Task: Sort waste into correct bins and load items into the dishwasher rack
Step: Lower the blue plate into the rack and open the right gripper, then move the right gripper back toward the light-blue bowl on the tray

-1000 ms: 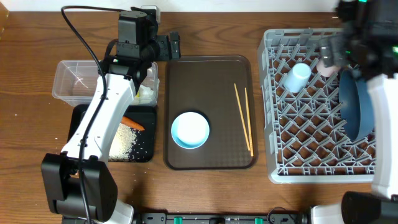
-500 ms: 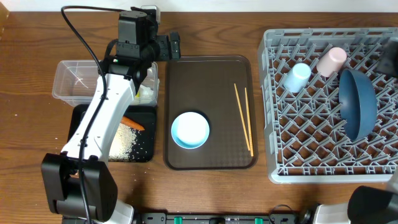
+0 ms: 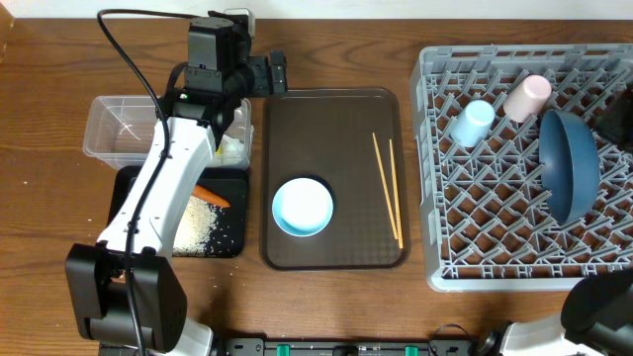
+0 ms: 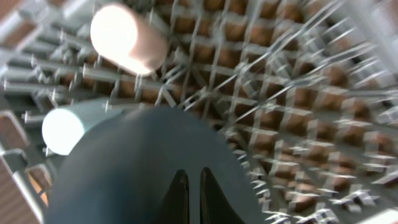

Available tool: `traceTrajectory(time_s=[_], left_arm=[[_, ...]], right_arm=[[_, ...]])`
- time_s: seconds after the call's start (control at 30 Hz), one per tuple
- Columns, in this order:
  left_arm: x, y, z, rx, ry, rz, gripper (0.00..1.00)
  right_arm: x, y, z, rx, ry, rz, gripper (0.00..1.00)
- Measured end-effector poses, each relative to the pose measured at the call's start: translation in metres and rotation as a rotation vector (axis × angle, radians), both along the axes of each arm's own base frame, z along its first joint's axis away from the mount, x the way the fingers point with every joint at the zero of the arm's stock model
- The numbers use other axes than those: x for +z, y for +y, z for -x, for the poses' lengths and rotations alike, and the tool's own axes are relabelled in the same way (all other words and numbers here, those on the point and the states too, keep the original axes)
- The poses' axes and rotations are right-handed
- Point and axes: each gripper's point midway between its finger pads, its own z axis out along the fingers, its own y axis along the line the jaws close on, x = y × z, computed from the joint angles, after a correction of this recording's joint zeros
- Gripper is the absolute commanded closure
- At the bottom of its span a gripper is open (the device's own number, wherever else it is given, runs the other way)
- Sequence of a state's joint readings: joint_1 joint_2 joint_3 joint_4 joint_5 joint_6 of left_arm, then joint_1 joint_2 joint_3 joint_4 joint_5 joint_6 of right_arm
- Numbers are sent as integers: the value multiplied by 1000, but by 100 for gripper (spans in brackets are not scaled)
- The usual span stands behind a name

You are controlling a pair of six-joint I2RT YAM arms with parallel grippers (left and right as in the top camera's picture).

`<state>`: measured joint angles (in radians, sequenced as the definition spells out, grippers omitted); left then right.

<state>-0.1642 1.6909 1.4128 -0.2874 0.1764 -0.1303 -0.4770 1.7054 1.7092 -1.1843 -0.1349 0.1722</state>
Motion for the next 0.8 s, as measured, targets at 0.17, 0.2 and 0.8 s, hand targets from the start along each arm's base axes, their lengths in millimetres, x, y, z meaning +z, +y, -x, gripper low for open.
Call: traceTrajectory(time_s=[0.17, 0.2, 0.8], left_arm=[[0, 0, 0, 0, 0, 0, 1], [0, 0, 0, 0, 0, 0, 1], [0, 0, 0, 0, 0, 0, 2]], right_arm=[[-19, 27, -6, 58, 14, -122, 99], [-18, 33, -8, 74, 7, -138, 99], [-10, 76, -27, 240, -63, -200, 96]])
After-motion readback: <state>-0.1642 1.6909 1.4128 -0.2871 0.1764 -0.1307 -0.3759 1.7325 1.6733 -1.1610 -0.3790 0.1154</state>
